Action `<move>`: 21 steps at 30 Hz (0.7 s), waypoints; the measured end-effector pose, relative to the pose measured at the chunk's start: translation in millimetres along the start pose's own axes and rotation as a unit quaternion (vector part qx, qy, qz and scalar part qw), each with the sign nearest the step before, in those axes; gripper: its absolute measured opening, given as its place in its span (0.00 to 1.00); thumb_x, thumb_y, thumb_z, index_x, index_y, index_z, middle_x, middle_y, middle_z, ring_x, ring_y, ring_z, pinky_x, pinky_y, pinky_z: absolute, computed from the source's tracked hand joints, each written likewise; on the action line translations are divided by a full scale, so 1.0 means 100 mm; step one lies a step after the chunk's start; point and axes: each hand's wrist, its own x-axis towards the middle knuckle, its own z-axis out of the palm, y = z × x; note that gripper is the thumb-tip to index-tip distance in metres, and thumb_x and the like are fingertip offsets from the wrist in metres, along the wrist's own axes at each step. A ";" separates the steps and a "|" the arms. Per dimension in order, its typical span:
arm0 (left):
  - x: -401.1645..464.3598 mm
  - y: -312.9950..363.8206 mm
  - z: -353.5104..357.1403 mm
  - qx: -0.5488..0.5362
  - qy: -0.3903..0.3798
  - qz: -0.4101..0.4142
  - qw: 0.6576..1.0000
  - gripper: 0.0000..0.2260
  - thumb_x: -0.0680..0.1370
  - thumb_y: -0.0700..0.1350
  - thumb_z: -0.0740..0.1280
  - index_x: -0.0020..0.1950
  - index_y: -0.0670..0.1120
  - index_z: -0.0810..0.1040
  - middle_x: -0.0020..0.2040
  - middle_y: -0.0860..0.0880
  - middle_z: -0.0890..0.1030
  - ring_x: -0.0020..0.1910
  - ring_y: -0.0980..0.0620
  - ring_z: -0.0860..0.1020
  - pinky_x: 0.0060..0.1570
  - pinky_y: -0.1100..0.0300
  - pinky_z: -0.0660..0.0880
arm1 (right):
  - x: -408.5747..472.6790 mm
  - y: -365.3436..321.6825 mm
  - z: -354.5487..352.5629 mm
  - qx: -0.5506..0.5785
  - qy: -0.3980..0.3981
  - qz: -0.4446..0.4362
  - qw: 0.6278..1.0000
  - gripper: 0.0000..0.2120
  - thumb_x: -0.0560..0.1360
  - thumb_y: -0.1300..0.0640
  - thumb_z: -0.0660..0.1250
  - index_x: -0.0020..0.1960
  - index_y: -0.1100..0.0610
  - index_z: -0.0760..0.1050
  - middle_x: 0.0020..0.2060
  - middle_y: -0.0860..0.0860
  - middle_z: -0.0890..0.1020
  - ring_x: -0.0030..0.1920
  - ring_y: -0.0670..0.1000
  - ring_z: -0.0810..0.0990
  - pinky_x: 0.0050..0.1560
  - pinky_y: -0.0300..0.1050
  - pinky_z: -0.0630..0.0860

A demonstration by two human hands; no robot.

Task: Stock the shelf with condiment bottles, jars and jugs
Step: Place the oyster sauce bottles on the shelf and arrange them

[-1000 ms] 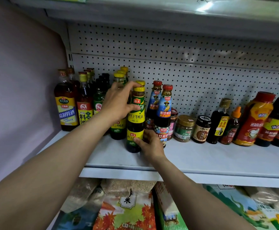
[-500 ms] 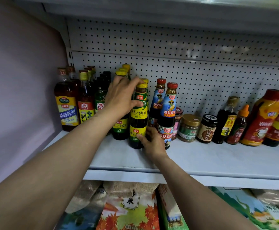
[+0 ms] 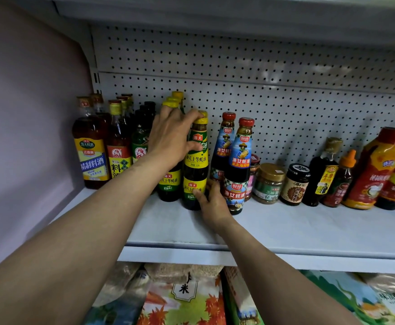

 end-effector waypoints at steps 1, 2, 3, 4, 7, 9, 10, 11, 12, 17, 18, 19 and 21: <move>0.01 0.00 0.01 0.004 0.002 0.000 1.000 0.33 0.67 0.61 0.75 0.68 0.55 0.68 0.58 0.46 0.77 0.64 0.43 0.65 0.58 0.49 0.66 | 0.01 0.00 0.00 0.000 0.001 0.001 1.000 0.25 0.81 0.53 0.64 0.74 0.57 0.60 0.69 0.55 0.75 0.69 0.55 0.73 0.70 0.54 0.69; 0.01 0.00 0.01 0.008 0.003 -0.001 1.000 0.33 0.67 0.61 0.75 0.68 0.55 0.68 0.58 0.46 0.77 0.64 0.43 0.65 0.58 0.48 0.66 | 0.03 0.00 0.01 -0.001 0.003 0.003 1.000 0.25 0.81 0.53 0.64 0.74 0.57 0.61 0.68 0.55 0.75 0.68 0.55 0.73 0.70 0.54 0.69; 0.02 0.01 0.02 0.013 0.005 -0.002 1.000 0.33 0.67 0.61 0.75 0.69 0.55 0.68 0.58 0.45 0.77 0.64 0.43 0.66 0.58 0.48 0.66 | 0.05 0.00 0.01 -0.003 0.005 0.003 1.000 0.25 0.81 0.52 0.64 0.74 0.57 0.61 0.68 0.55 0.75 0.68 0.56 0.73 0.70 0.53 0.69; 0.03 0.02 0.03 0.018 0.006 -0.001 1.000 0.33 0.67 0.60 0.75 0.69 0.55 0.68 0.57 0.45 0.77 0.63 0.42 0.66 0.58 0.48 0.66 | 0.06 0.00 0.01 -0.008 0.008 0.004 1.000 0.25 0.81 0.52 0.64 0.74 0.56 0.61 0.68 0.55 0.76 0.68 0.56 0.73 0.70 0.53 0.69; 0.05 0.02 0.06 0.032 0.008 0.000 0.999 0.33 0.68 0.60 0.75 0.69 0.54 0.68 0.57 0.44 0.77 0.63 0.42 0.66 0.58 0.48 0.66 | 0.11 -0.01 0.04 -0.021 0.019 0.009 1.000 0.24 0.81 0.52 0.64 0.74 0.56 0.62 0.67 0.56 0.76 0.68 0.57 0.74 0.69 0.54 0.70; 0.07 0.02 0.07 0.042 0.007 -0.001 0.999 0.33 0.68 0.60 0.75 0.69 0.54 0.68 0.58 0.44 0.77 0.63 0.42 0.67 0.58 0.48 0.66 | 0.12 -0.03 0.06 -0.031 0.027 0.009 0.999 0.24 0.81 0.51 0.64 0.74 0.55 0.62 0.67 0.56 0.76 0.67 0.58 0.74 0.68 0.53 0.70; 0.07 0.02 0.07 0.047 0.007 -0.002 0.999 0.33 0.68 0.60 0.75 0.70 0.55 0.67 0.58 0.44 0.77 0.63 0.42 0.67 0.59 0.48 0.66 | 0.12 -0.04 0.07 -0.038 0.031 0.009 0.999 0.23 0.81 0.51 0.63 0.74 0.55 0.63 0.67 0.55 0.76 0.67 0.59 0.74 0.67 0.52 0.71; 0.07 0.03 0.06 0.051 0.006 -0.003 0.999 0.33 0.68 0.60 0.75 0.70 0.55 0.67 0.58 0.44 0.77 0.62 0.42 0.67 0.58 0.48 0.66 | 0.11 -0.05 0.08 -0.047 0.035 0.011 0.998 0.23 0.81 0.50 0.63 0.74 0.55 0.63 0.67 0.56 0.77 0.67 0.59 0.75 0.67 0.52 0.71; 0.06 0.04 0.05 0.056 0.006 -0.002 0.998 0.34 0.68 0.60 0.75 0.70 0.55 0.67 0.58 0.44 0.77 0.62 0.42 0.67 0.58 0.48 0.66 | 0.11 -0.05 0.08 -0.056 0.039 0.016 0.998 0.24 0.81 0.50 0.64 0.74 0.55 0.64 0.67 0.56 0.77 0.67 0.59 0.75 0.66 0.52 0.71; 0.06 0.08 -0.02 0.090 -0.005 -0.004 0.996 0.34 0.69 0.61 0.73 0.72 0.56 0.66 0.58 0.43 0.76 0.62 0.42 0.66 0.58 0.49 0.66 | -0.09 -0.12 0.01 -0.074 0.049 0.017 0.996 0.20 0.80 0.49 0.65 0.68 0.57 0.73 0.61 0.55 0.81 0.61 0.58 0.78 0.58 0.47 0.74; 0.05 0.09 -0.04 0.097 -0.008 -0.009 0.995 0.33 0.70 0.61 0.73 0.72 0.56 0.67 0.59 0.43 0.76 0.62 0.41 0.66 0.58 0.49 0.66 | -0.19 -0.13 -0.04 -0.071 0.070 0.002 0.995 0.17 0.79 0.48 0.66 0.64 0.55 0.75 0.57 0.53 0.83 0.58 0.55 0.80 0.55 0.45 0.75; 0.04 0.11 -0.06 0.103 -0.007 -0.014 0.995 0.33 0.70 0.61 0.73 0.72 0.56 0.67 0.59 0.43 0.75 0.63 0.41 0.66 0.59 0.48 0.66 | -0.28 -0.12 -0.10 -0.073 0.107 -0.009 0.991 0.13 0.79 0.47 0.66 0.59 0.53 0.78 0.52 0.51 0.85 0.54 0.53 0.82 0.51 0.45 0.76; 0.00 0.18 -0.10 0.100 0.012 -0.021 0.995 0.34 0.70 0.62 0.72 0.73 0.56 0.67 0.60 0.42 0.75 0.63 0.40 0.66 0.59 0.48 0.67 | -0.42 -0.05 -0.29 -0.066 0.206 -0.015 0.976 0.08 0.78 0.46 0.67 0.51 0.50 0.78 0.43 0.47 0.84 0.46 0.52 0.82 0.44 0.45 0.74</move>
